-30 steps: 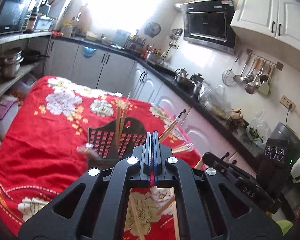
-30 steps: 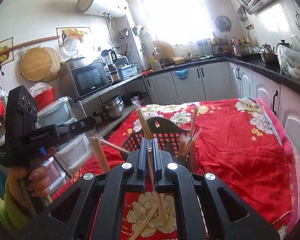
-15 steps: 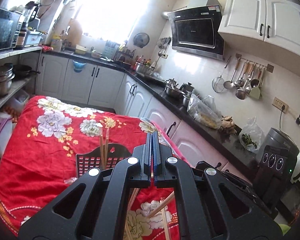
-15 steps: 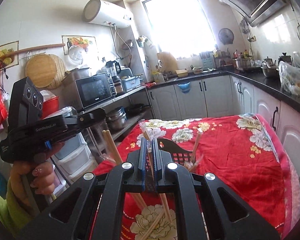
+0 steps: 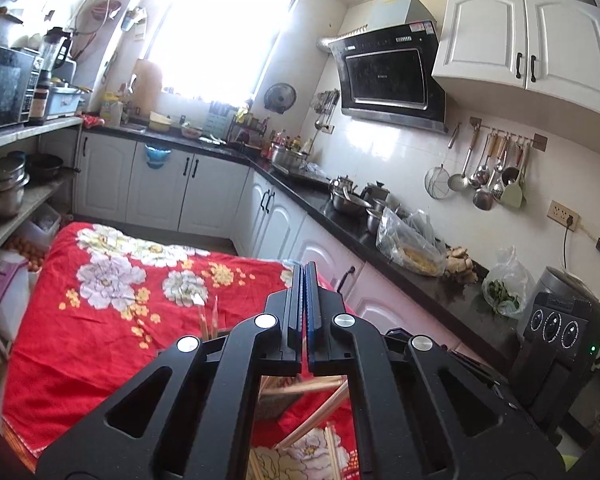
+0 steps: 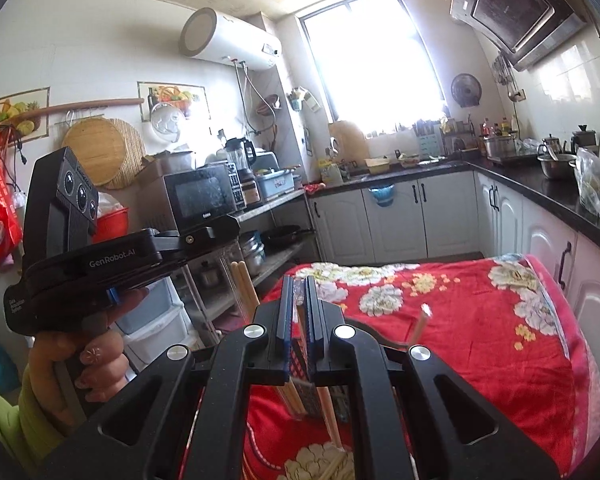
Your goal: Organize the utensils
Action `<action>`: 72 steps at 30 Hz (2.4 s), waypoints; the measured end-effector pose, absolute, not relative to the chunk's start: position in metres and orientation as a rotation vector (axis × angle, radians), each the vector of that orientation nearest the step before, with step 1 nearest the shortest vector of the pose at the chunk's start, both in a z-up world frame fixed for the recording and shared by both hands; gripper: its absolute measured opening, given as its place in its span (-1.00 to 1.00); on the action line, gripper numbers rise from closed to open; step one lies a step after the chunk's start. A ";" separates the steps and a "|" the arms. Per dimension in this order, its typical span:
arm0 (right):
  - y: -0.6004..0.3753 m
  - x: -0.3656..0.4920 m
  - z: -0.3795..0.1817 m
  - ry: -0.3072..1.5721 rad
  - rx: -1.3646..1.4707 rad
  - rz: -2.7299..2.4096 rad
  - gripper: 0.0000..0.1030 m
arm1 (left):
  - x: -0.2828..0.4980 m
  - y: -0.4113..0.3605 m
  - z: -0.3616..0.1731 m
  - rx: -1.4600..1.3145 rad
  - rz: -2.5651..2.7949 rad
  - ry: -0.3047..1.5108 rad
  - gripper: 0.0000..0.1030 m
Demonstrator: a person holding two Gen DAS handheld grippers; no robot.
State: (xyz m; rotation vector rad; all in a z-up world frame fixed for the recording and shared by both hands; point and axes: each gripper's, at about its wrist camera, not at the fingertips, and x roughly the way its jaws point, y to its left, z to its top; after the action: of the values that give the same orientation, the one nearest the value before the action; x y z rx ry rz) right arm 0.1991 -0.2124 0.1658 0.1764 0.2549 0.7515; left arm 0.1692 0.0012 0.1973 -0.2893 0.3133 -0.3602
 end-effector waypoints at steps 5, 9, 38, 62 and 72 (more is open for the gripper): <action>-0.204 0.207 0.182 0.223 0.179 0.756 -0.89 | 0.173 0.006 0.212 -0.287 -0.338 0.276 -1.00; -0.198 0.215 0.191 0.196 0.170 0.757 -0.89 | 0.179 0.010 0.222 -0.281 -0.310 0.246 -1.00; -0.161 0.292 0.152 0.271 0.150 0.682 -0.89 | 0.243 0.035 0.162 -0.321 -0.179 0.303 -1.00; -0.184 0.274 0.109 0.365 0.195 0.670 -0.79 | 0.235 0.026 0.115 -0.301 -0.194 0.396 -1.00; -0.200 0.262 0.101 0.399 0.228 0.655 -0.60 | 0.218 0.025 0.112 -0.325 -0.211 0.418 -0.84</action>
State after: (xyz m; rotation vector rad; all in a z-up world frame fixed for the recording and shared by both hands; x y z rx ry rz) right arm 0.2623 -0.1999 0.1008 0.2283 0.3989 0.6553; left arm 0.2177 0.0251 0.1124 -0.3250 0.4183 -0.2108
